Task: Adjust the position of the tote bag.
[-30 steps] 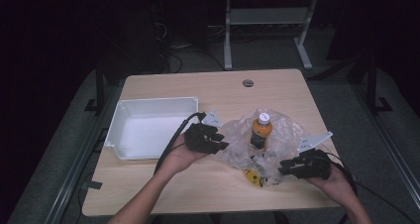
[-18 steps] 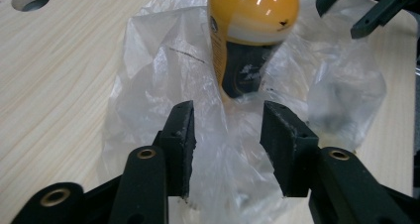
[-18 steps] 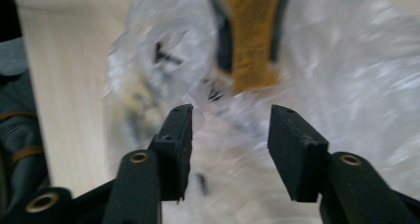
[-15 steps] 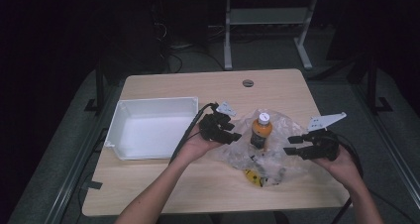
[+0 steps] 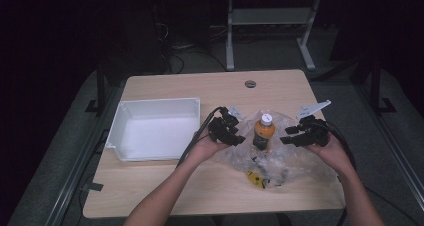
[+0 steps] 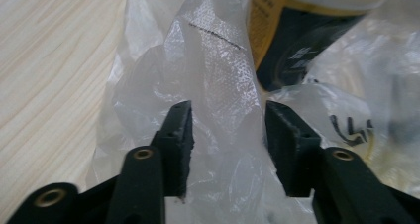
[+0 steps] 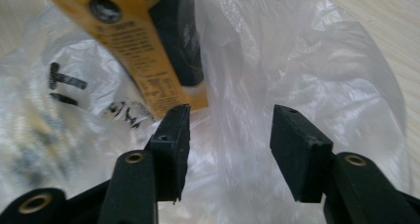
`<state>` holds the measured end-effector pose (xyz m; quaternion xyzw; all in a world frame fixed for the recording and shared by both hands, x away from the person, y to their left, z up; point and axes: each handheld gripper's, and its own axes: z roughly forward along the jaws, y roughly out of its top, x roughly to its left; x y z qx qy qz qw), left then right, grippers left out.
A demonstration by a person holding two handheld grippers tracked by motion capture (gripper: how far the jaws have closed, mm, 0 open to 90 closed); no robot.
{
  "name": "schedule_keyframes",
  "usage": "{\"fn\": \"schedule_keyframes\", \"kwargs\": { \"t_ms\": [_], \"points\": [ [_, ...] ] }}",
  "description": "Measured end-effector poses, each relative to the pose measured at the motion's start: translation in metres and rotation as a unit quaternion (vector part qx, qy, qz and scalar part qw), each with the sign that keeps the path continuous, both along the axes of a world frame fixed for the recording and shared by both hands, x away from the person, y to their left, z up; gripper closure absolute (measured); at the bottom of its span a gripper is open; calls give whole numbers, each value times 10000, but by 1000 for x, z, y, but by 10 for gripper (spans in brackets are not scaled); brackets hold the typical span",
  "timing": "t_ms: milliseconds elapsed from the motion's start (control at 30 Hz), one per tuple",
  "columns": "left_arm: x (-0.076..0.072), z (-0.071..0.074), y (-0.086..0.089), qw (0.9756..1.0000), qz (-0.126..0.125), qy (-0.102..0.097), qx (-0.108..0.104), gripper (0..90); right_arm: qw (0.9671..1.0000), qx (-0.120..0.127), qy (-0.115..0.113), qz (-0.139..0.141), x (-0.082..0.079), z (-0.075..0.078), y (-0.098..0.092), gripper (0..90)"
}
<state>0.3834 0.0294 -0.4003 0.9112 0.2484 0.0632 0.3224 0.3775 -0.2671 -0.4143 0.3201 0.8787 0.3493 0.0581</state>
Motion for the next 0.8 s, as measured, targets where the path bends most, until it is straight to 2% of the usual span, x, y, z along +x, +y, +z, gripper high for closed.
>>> {"fn": "schedule_keyframes", "kwargs": {
  "t_ms": [67, 233, 267, 333, 400, 433, 500, 800],
  "points": [
    [2, -2, 0, 10000, 48, 7, 14, 657, 10000, -27, 12, 0, 4, -3, 3, 531],
    [9, -10, -2, 9997, 63, 134, 171, 806, 9999, -120, 62, 92, 16, -13, 10, 719],
    [9, -12, -3, 9997, 107, 110, 207, 844, 9998, -133, 144, 37, 18, -16, 12, 768],
    [11, -15, -3, 9993, 118, 114, 324, 887, 9996, -153, 247, 7, 21, -21, 12, 833],
    [12, -18, -5, 9983, 262, 65, 519, 899, 9992, -186, 342, -62, 24, -25, 13, 884],
    [14, -19, -6, 9979, 302, 99, 567, 900, 9992, -164, 369, -66, 26, -28, 13, 890],
    [15, -22, -8, 9969, 385, 41, 683, 900, 9990, -172, 407, -99, 28, -31, 13, 896],
    [20, -33, -14, 9934, 644, 59, 950, 900, 9981, -206, 528, -233, 32, -40, 15, 899]
  ]
}}
